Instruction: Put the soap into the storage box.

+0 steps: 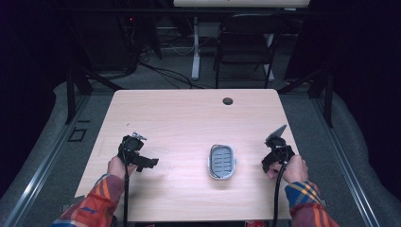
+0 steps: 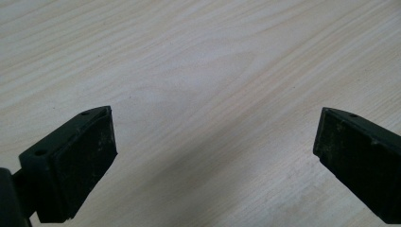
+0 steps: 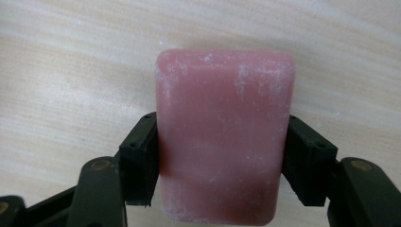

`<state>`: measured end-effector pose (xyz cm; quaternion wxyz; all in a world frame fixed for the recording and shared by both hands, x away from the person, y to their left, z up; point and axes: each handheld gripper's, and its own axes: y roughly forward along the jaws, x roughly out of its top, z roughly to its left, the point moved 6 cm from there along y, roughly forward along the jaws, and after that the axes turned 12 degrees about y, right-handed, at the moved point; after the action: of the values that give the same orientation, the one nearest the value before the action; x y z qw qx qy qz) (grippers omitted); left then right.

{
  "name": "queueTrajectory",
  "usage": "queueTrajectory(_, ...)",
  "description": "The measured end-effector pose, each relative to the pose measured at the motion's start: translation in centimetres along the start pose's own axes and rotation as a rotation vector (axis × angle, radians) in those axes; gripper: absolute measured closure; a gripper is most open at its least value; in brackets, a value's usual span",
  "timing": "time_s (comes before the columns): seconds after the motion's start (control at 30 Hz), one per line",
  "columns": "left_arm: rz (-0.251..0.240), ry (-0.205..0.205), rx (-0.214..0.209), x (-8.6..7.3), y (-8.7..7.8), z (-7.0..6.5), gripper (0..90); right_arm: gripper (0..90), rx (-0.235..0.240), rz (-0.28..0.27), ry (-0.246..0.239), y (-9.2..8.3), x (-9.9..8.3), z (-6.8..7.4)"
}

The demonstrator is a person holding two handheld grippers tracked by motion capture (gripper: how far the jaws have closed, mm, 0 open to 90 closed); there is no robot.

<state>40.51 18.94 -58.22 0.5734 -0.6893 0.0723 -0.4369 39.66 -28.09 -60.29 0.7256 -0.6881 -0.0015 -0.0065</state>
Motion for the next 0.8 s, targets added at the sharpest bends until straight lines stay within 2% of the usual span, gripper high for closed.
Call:
queueTrajectory(0.07,0.001,0.000,0.000,0.0,0.0,0.0,0.3,37.2,-0.001,0.008,-0.009,-0.1,0.0,0.0)
queueTrajectory(0.13,0.001,0.001,0.000,0.0,0.0,0.0,0.3,37.2,0.019,-0.016,-0.006,-0.8,0.1,0.0)
queueTrajectory(0.2,0.002,0.003,0.001,0.0,0.0,0.0,0.3,37.2,0.018,-0.011,-0.018,-1.2,0.0,0.0)
queueTrajectory(0.23,0.002,0.003,0.001,0.0,0.0,0.0,0.3,37.2,0.040,-0.028,-0.007,-1.3,0.1,0.2)
queueTrajectory(0.33,-0.004,0.006,0.007,0.0,-0.1,0.0,0.3,37.2,0.041,-0.036,-0.017,-1.8,0.0,0.3)
queueTrajectory(0.53,-0.008,0.002,0.009,0.0,-0.1,0.1,0.3,37.2,0.037,-0.015,-0.050,-2.2,-0.2,0.6)
queueTrajectory(0.63,-0.009,0.004,0.008,0.0,-0.1,0.0,0.3,37.2,0.036,-0.027,-0.042,-2.2,-0.3,0.7)
queueTrajectory(0.73,-0.010,0.009,0.011,0.1,-0.1,0.0,0.3,37.2,0.025,0.001,-0.066,-2.4,-0.3,0.6)
queueTrajectory(0.8,-0.012,0.011,0.013,0.1,-0.2,0.0,0.3,37.2,0.036,-0.016,-0.052,-2.3,-0.4,0.8)
